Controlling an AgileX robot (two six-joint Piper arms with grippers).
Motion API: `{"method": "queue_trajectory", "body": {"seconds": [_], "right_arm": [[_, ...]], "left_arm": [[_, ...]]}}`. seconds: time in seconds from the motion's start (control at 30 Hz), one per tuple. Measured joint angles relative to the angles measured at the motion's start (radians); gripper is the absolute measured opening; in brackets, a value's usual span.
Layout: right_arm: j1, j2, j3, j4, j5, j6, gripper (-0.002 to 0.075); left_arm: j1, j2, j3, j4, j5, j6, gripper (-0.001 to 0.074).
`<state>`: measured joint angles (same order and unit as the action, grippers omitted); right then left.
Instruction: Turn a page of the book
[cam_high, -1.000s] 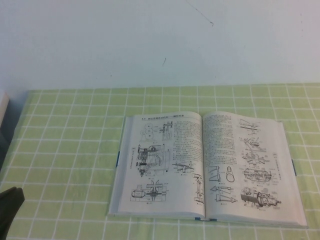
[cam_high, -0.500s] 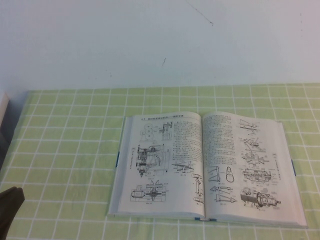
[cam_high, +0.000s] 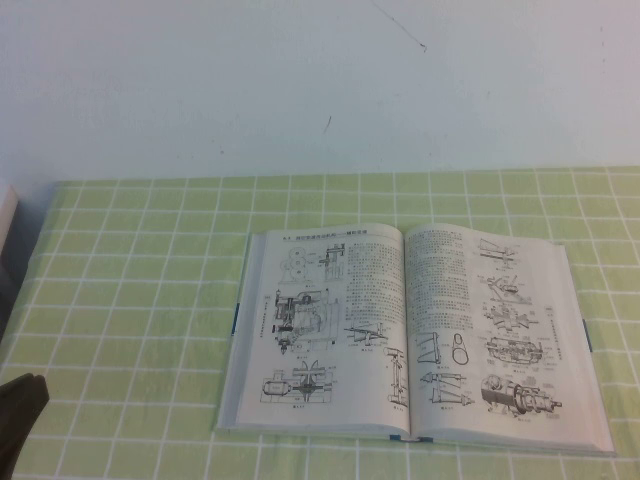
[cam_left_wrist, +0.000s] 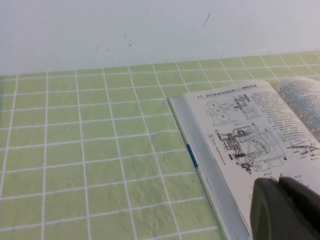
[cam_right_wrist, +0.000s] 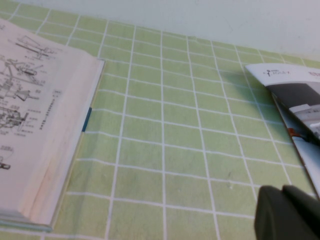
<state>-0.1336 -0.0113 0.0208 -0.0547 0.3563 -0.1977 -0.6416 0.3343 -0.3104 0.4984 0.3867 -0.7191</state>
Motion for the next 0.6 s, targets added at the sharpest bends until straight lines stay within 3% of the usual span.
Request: {"method": "queue_trajectory", "body": {"seconds": [0.17, 0.27, 0.43, 0.6], "right_arm": [[0.0, 0.0, 0.0, 0.0, 0.0, 0.0, -0.0002], [0.0, 0.0, 0.0, 0.0, 0.0, 0.0, -0.0002], [0.0, 0.0, 0.0, 0.0, 0.0, 0.0, -0.0002], [0.0, 0.0, 0.0, 0.0, 0.0, 0.0, -0.0002]], "left_arm": [[0.004, 0.0, 0.018, 0.017, -0.002, 0.018, -0.0004], [0.05, -0.004, 0.068, -0.019, -0.019, 0.117, -0.0004], [0.242, -0.06, 0.211, -0.22, -0.15, 0.336, -0.0004], [0.511, -0.19, 0.326, -0.413, -0.31, 0.517, -0.0004]]}}
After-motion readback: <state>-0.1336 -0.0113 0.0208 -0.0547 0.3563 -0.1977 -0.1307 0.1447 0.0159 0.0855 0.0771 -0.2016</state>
